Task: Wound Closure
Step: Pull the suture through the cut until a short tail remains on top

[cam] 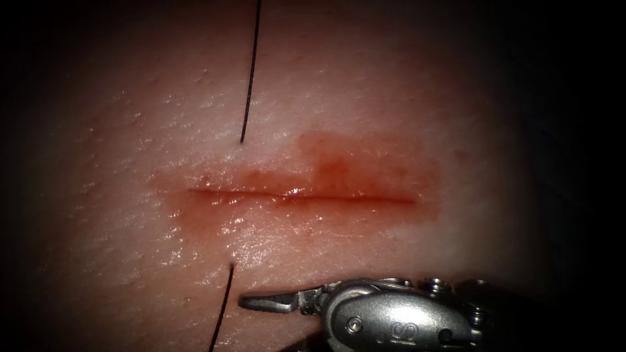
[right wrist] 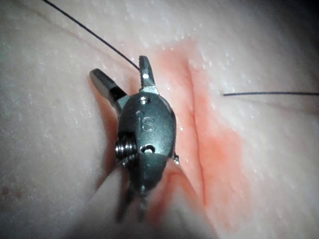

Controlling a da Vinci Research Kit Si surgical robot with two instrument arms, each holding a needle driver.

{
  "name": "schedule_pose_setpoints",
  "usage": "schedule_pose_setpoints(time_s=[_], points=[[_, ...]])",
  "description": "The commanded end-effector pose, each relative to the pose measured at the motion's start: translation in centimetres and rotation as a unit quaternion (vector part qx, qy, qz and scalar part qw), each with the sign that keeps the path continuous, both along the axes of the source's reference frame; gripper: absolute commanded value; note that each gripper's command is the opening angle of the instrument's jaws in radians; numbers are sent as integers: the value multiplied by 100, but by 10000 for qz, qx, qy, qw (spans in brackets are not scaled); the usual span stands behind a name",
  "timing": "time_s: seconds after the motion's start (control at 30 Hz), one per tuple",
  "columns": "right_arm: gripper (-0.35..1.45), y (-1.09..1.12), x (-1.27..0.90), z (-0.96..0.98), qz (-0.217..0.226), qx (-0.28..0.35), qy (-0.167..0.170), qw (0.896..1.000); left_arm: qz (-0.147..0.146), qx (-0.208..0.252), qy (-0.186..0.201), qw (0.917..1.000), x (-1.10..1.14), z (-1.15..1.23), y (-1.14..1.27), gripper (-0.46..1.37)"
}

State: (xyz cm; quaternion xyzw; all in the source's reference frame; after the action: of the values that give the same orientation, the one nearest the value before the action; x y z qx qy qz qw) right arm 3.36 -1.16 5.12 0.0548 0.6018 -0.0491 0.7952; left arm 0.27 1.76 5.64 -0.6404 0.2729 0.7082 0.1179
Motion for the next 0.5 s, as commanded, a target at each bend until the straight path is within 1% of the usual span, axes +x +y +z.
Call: schedule_pose_setpoints(time_s=[0.03,0.27,0.5], points=[[127,1,0,1,5,-22,-24,10000,12,1,2,10000,0,0,0,-35],[132,8,4,21,138,-281,-190,9993,12,1,2,10000,0,0,0,-35],[134,1,14,40,194,-437,-244,9986,17,-4,0,10000,1,0,-1,-35]])
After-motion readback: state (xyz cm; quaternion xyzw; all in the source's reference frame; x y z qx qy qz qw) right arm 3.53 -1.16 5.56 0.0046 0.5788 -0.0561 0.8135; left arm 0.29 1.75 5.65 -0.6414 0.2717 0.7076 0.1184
